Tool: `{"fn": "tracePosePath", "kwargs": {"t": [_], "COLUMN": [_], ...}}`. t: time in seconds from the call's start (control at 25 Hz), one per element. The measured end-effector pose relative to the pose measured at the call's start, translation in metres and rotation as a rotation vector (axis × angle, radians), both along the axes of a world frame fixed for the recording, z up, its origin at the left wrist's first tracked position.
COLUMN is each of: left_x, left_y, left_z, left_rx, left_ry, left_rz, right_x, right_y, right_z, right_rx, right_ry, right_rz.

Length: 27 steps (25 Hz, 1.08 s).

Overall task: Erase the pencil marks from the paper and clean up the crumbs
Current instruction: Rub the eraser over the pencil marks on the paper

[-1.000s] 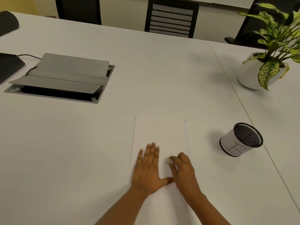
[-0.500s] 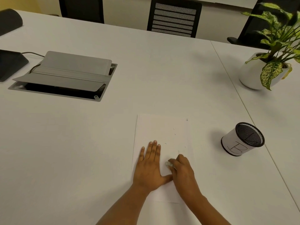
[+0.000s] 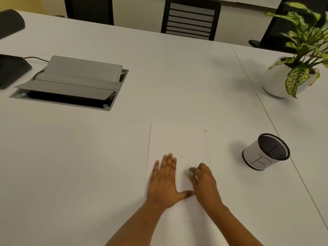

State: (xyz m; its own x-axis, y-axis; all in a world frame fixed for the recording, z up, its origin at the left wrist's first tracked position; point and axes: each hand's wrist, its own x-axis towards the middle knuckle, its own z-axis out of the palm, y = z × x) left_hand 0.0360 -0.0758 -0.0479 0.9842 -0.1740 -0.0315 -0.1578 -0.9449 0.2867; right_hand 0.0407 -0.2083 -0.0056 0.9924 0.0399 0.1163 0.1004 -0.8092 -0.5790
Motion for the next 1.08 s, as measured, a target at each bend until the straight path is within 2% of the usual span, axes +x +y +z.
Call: {"fn": "tracePosePath", "kwargs": {"t": [0.16,0.4,0.64,0.88,1.08], "left_x": [0.0,0.0,0.0,0.0,0.0], "left_y": [0.0,0.0,0.0,0.0,0.0], "left_z": [0.0,0.0,0.0,0.001,0.001], "left_rx": [0.009,0.01,0.001,0.019,0.016], "left_ry": [-0.017,-0.024,-0.039,-0.018,-0.016], "left_rz": [-0.005,0.0,-0.004,0.015,0.014], "right_x": [-0.012,0.016,-0.015,0.028,-0.002], "right_y": [-0.014,-0.019,-0.007,-0.015,-0.005], "right_z": [-0.001,0.002,-0.003,0.005,0.003], "right_rx": [-0.024,-0.029,-0.021,-0.102,-0.068], "right_ry": [0.02,0.012,0.027,0.01,0.012], "right_rz": [0.011,-0.171,0.01,-0.097,-0.034]}}
